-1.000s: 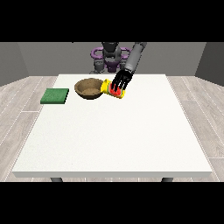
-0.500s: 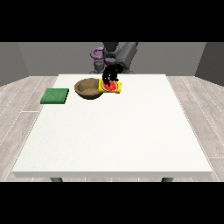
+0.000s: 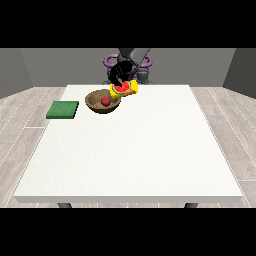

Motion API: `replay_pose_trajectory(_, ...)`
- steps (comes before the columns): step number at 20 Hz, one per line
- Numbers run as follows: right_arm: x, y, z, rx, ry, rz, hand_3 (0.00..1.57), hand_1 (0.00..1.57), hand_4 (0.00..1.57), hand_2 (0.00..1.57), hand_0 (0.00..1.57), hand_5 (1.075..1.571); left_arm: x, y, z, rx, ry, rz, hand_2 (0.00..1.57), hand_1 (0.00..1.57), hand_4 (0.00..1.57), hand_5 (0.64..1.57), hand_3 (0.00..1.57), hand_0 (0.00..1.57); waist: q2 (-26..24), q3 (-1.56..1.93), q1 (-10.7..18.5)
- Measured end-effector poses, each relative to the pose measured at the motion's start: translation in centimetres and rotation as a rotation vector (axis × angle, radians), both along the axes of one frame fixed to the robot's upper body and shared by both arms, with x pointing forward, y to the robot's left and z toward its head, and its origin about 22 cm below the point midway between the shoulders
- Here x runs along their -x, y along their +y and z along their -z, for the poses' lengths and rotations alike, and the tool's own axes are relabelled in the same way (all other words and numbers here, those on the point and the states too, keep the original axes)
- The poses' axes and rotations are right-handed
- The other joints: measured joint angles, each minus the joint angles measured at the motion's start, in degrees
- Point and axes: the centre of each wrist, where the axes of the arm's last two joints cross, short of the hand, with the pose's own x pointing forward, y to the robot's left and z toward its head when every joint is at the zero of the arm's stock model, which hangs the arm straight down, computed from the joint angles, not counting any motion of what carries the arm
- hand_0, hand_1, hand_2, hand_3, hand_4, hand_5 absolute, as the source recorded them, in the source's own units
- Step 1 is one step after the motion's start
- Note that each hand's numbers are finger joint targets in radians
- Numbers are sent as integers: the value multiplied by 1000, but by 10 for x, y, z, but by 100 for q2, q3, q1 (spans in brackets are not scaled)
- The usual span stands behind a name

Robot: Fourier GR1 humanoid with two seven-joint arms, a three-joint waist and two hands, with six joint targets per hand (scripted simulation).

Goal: Pick the cup and pour the ball into the bowl, then pick the bowl and place it on the pad

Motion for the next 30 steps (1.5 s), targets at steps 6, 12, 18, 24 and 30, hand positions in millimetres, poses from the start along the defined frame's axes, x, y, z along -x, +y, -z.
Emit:
replay_pose_trajectory(6,4,-8,8,4,8,40,0,0,364,0,0,1564,9,-9,5,97,28,16,1533,1271,960,1490,1477,1271,-30,-10,265)
replay_pose_trajectory(12,21,-23,19,2,47,66,0,0,377,0,0,1566,1,37,-2,549,79,-102,1571,1259,747,1569,1571,1259,-256,-26,388)
replay_pose_trajectory(18,34,-22,13,-1,-6,43,0,0,392,0,0,1565,14,103,17,934,40,-168,1571,1517,1204,1567,1571,1517,101,-49,360)
replay_pose_trajectory(24,46,-16,0,-4,-73,33,0,0,444,0,0,1565,41,143,37,1241,-3,-124,1571,1419,1382,1502,1571,1419,473,-69,391)
replay_pose_trajectory(30,48,-9,4,-25,-64,47,0,0,518,0,0,1564,36,113,14,1793,89,24,210,646,341,1566,0,646,577,-126,693)
